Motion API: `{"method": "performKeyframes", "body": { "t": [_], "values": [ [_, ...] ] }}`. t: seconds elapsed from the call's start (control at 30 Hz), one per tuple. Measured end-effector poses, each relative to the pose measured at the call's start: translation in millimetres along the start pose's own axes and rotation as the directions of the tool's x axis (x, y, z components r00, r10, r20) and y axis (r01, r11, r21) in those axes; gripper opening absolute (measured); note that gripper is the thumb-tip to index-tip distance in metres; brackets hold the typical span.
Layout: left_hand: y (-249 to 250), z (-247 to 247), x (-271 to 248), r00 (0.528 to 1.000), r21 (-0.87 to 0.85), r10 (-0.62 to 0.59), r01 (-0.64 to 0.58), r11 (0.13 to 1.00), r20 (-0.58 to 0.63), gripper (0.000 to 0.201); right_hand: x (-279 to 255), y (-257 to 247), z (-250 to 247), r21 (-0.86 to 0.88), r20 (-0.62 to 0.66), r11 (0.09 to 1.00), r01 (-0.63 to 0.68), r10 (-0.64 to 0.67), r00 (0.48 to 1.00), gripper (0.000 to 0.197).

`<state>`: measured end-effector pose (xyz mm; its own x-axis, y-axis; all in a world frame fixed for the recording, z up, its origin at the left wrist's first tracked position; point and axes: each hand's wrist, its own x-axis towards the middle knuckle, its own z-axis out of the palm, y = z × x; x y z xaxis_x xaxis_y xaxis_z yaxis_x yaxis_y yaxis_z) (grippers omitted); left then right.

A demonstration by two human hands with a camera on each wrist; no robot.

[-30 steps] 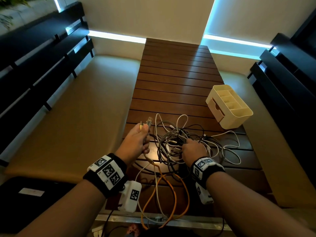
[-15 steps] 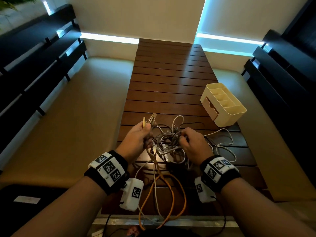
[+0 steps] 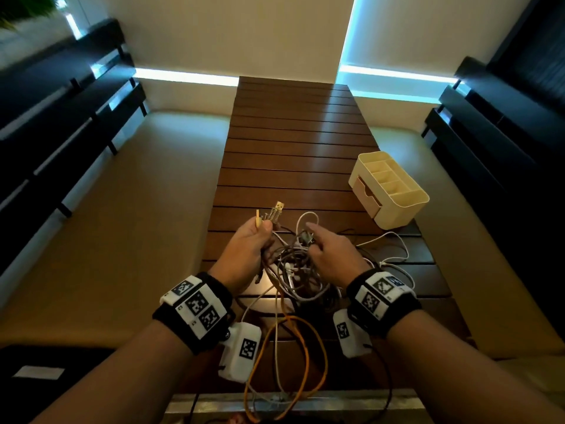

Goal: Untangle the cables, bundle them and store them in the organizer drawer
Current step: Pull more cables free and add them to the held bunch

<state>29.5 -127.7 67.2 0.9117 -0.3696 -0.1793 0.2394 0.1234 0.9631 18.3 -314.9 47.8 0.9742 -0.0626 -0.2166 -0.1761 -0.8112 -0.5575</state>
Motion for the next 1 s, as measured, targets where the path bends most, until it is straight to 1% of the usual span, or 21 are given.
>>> {"method": "performKeyframes", "body": {
  "t": [0.03, 0.07, 0.13, 0.17, 0.2, 0.23, 0.3, 0.33, 0.37, 0.43, 0.47, 0.5, 0.53, 0.57, 0.6, 0.63, 0.73, 0.77, 0.83, 0.9, 1.0],
  "values": [
    [1, -1, -1, 1.0, 0.001, 0.001, -0.001, 1.0, -0.007, 0.023, -2, -1, -1, 0.076, 0.005, 0.997, -0.011, 0.01, 1.0, 0.056],
    [1, 0, -1, 1.0, 0.0, 0.001, -0.001, 1.0, -0.009, 0.022, -3, -1, -2, 0.103, 0.029, 0.995, -0.021, 0.018, 0.999, 0.06],
    [2, 0, -2, 1.0, -0.004, 0.002, -0.002, 1.0, -0.012, 0.02, -4, -3, -3, 0.039, 0.097, 0.998, -0.056, 0.052, 0.994, 0.067],
    [3, 0, -3, 1.0, -0.007, 0.005, -0.005, 1.0, -0.011, 0.019, -5, -5, -4, 0.002, 0.087, 0.999, -0.04, 0.039, 0.995, 0.069],
    [4, 1, -3, 1.0, -0.009, 0.009, -0.009, 1.0, -0.01, 0.018, -7, -8, -6, 0.012, 0.043, 1.0, 0.004, -0.004, 0.999, 0.069],
    [4, 3, -3, 1.0, -0.013, 0.012, -0.012, 1.0, -0.012, 0.018, -9, -12, -10, 0.078, -0.019, 0.996, 0.053, -0.051, 0.998, 0.067],
    [5, 4, -2, 1.0, -0.046, 0.005, -0.007, 0.999, -0.026, 0.018, -10, -23, -20, 0.28, -0.185, 0.944, 0.173, -0.124, 0.975, 0.059],
    [5, 5, -1, 0.999, -0.069, -0.002, -0.001, 0.998, -0.041, 0.019, -9, -27, -24, 0.342, -0.22, 0.918, 0.198, -0.127, 0.967, 0.055],
    [6, 6, 0, 0.999, -0.089, -0.003, -0.002, 0.996, -0.053, 0.02, -8, -28, -27, 0.363, -0.196, 0.913, 0.186, -0.121, 0.973, 0.051],
    [8, 9, 0, 0.998, -0.088, 0.013, -0.018, 0.996, -0.062, 0.02, -8, -27, -31, 0.228, -0.023, 0.967, 0.118, -0.115, 0.993, 0.04],
    [10, 11, 1, 0.998, -0.077, 0.027, -0.032, 0.997, -0.062, 0.019, -10, -28, -33, 0.213, 0.006, 0.97, 0.117, -0.121, 0.993, 0.032],
    [12, 13, 1, 0.997, -0.067, 0.043, -0.047, 0.997, -0.062, 0.018, -12, -30, -37, 0.265, -0.023, 0.953, 0.145, -0.144, 0.989, 0.025],
    [14, 14, 3, 0.996, -0.062, 0.062, -0.066, 0.996, -0.064, 0.017, -15, -35, -44, 0.366, -0.096, 0.909, 0.199, -0.176, 0.98, 0.02],
    [15, 15, 3, 0.994, -0.061, 0.081, -0.085, 0.995, -0.068, 0.017, -19, -40, -52, 0.472, -0.17, 0.845, 0.25, -0.191, 0.967, 0.017],
    [16, 16, 4, 0.993, -0.059, 0.096, -0.1, 0.993, -0.069, 0.016, -22, -46, -59, 0.562, -0.213, 0.78, 0.276, -0.187, 0.959, 0.014],
    [17, 17, 5, 0.992, -0.052, 0.109, -0.112, 0.992, -0.068, 0.016, -23, -49, -63, 0.606, -0.232, 0.742, 0.287, -0.18, 0.956, 0.012],
    [20, 21, 6, 0.987, -0.02, 0.156, -0.157, 0.987, -0.03, 0.015, -25, -48, -60, 0.51, -0.244, 0.813, 0.28, -0.176, 0.954, 0.01],
    [22, 24, 5, 0.986, -0.009, 0.169, -0.169, 0.986, -0.008, 0.016, -26, -47, -56, 0.515, -0.236, 0.814, 0.27, -0.168, 0.957, 0.009],
    [26, 28, 3, 0.983, 0.001, 0.184, -0.184, 0.983, 0.019, 0.017, -27, -46, -49, 0.586, -0.221, 0.774, 0.239, -0.132, 0.966, 0.007],
    [28, 30, 2, 0.981, 0.011, 0.19, -0.191, 0.982, 0.022, 0.017, -28, -47, -46, 0.611, -0.233, 0.758, 0.228, -0.104, 0.967, 0.013],
    [30, 34, 1, 0.974, 0.03, 0.222, -0.223, 0.974, 0.036, 0.015, -30, -50, -46, 0.61, -0.25, 0.75, 0.256, -0.124, 0.96, 0.013]
  ]
}}
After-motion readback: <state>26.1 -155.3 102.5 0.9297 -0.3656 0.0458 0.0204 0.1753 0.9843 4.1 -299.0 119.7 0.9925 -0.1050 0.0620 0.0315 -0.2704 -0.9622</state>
